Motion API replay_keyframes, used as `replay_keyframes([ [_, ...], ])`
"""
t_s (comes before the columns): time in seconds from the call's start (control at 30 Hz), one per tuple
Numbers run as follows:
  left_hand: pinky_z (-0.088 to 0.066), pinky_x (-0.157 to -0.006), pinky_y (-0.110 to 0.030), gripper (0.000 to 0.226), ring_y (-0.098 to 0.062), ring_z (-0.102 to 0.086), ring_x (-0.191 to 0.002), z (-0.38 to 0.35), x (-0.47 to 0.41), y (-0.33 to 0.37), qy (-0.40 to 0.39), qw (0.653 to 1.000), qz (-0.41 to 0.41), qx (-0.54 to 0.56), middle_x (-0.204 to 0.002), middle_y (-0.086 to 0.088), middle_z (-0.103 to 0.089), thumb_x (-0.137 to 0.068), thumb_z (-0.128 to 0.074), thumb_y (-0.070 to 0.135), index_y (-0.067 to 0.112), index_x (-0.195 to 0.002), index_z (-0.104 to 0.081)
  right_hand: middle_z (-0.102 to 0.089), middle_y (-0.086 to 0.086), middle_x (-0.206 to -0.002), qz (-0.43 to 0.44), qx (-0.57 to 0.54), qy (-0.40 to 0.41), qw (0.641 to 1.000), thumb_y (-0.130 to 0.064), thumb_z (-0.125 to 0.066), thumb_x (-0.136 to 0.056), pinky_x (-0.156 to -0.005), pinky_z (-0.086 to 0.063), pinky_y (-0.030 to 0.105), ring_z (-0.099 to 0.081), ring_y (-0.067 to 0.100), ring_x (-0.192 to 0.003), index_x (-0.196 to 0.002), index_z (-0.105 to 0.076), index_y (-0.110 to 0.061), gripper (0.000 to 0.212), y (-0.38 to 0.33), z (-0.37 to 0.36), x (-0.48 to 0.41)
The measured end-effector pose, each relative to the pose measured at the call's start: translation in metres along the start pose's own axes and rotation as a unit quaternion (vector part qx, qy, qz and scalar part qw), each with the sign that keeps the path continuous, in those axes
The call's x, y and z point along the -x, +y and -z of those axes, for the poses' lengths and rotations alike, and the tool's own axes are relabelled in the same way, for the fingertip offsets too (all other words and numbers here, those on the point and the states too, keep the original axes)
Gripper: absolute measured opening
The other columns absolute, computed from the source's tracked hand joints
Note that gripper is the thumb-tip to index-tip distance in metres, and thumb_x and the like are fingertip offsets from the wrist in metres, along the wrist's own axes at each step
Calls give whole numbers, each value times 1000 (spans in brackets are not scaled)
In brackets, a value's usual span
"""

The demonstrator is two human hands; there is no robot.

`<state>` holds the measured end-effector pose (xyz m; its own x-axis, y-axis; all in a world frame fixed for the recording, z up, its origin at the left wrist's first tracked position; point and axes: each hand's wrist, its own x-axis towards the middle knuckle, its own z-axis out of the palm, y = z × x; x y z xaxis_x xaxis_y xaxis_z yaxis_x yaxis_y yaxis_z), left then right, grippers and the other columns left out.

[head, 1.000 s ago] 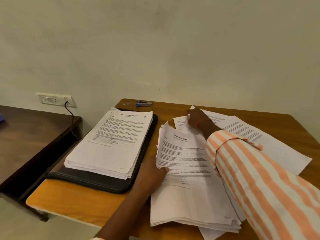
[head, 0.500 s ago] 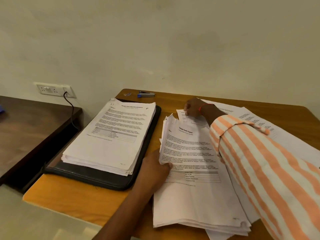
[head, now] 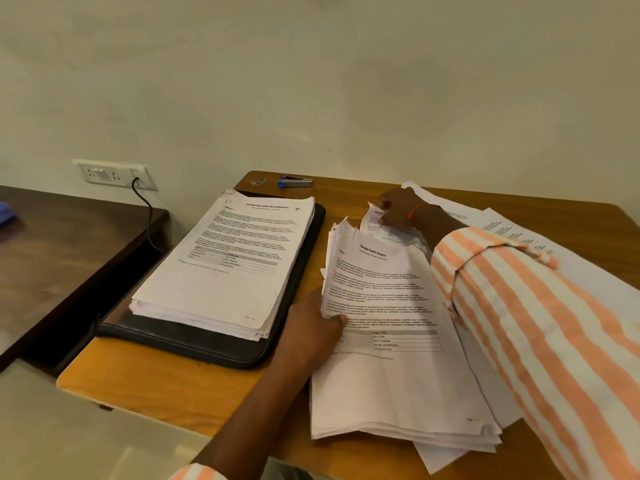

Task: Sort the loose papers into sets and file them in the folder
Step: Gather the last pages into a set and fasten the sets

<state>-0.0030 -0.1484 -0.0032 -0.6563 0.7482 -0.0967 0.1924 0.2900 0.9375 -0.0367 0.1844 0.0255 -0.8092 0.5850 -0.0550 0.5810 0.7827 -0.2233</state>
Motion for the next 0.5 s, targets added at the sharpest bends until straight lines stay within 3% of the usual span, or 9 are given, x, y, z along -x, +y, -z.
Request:
replay_keyframes([
  [0.1,-45,-55,-3,23,4,-59,-79,1,-1,-3,4,1000,2,-7,-93,28,-56,-96,-66,14,31,-107,-55,-64,5,-119,19,-20,22,999,-18,-74,-87,-84,-39,28,-56,22,-104,-112,-63,-14,28,4,0,5],
  [0.23,-45,-55,-2,23,4,-59,-79,2,-2,-5,10,1000,-10,-6,-93,28,-56,-96,-67,13,30,-106,-55,-66,7,-117,34,-6,39,999,-18,-71,-86,-88,-44,32,-59,26,-106,-111,-61,-15,27,0,2,9],
  [0.4,-45,-54,-3,27,3,-58,-77,2,1,-1,14,1000,-12,-6,-90,28,-54,-96,-66,13,35,-99,-50,-65,13,-117,23,-37,47,998,-3,-61,-90,-80,-42,32,-59,33,-106,-116,-56,-13,29,0,1,4],
  [0.5,-45,-54,-3,25,4,-58,-78,2,0,-4,16,1000,-16,3,-91,28,-54,-96,-66,14,31,-104,-51,-65,13,-118,22,-37,46,998,-9,-62,-92,-81,-44,33,-59,33,-106,-117,-55,-14,26,1,5,1],
])
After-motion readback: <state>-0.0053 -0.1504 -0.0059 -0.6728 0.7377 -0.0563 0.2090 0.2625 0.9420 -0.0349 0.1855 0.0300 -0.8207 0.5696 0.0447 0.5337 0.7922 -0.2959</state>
